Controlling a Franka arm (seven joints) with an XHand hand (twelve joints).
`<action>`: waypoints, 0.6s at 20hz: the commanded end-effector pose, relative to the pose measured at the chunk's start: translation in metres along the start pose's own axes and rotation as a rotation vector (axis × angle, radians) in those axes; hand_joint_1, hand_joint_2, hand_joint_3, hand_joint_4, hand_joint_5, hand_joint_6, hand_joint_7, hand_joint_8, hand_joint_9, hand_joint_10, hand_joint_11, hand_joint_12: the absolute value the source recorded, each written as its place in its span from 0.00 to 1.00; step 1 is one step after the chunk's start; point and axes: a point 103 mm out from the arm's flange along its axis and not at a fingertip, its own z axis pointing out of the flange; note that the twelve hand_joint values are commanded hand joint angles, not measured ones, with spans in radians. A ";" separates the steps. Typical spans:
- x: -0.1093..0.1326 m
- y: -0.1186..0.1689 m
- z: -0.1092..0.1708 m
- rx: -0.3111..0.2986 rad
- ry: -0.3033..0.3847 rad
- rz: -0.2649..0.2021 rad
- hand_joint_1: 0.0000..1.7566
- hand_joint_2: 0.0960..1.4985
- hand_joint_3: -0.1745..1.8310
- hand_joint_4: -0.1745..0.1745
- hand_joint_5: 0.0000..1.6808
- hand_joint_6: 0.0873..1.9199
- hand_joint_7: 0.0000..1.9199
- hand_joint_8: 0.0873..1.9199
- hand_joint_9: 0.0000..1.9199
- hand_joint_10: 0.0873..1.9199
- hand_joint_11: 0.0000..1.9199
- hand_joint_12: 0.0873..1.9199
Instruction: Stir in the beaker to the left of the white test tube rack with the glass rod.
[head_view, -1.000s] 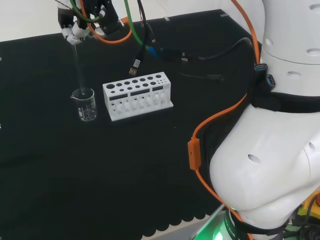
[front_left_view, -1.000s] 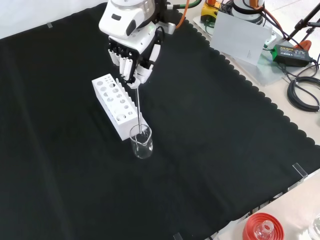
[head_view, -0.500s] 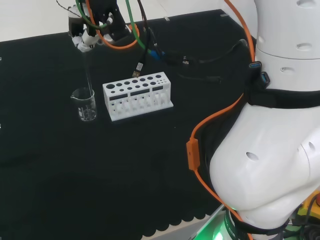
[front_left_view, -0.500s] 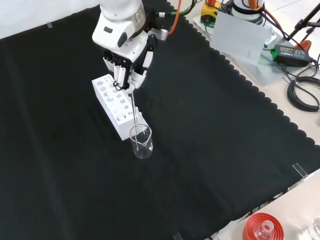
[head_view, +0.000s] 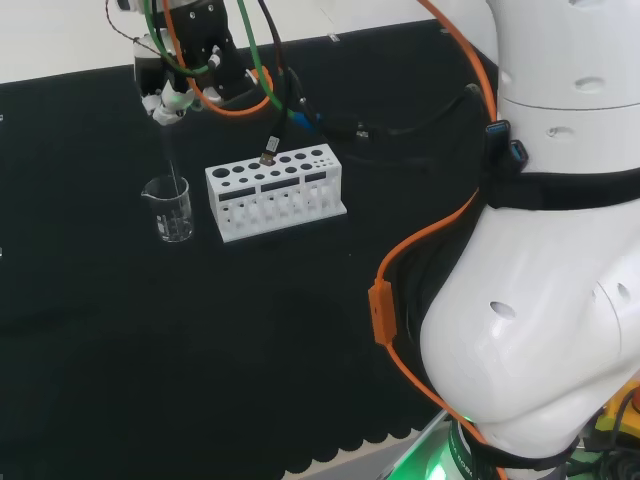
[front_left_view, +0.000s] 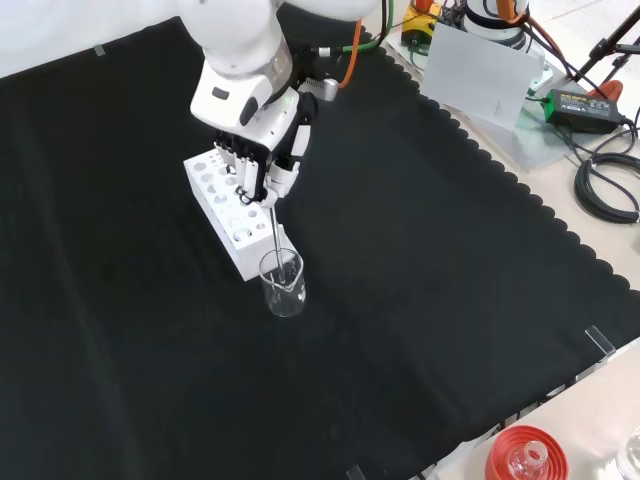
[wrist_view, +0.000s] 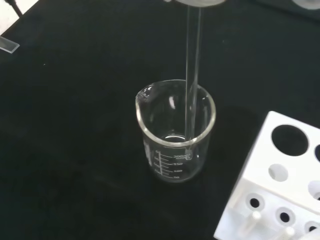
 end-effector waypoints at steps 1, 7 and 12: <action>0.008 0.009 0.006 0.006 0.019 -0.021 0.73 0.73 0.09 0.00 0.54 0.42 0.57 0.56 0.86 0.27 0.79 0.35; 0.011 0.022 0.004 0.016 0.017 -0.021 0.73 0.73 0.09 0.00 0.54 0.42 0.57 0.56 0.86 0.26 0.79 0.35; 0.006 0.024 0.001 -0.001 0.029 -0.022 0.73 0.73 0.09 0.00 0.54 0.42 0.57 0.56 0.86 0.26 0.79 0.35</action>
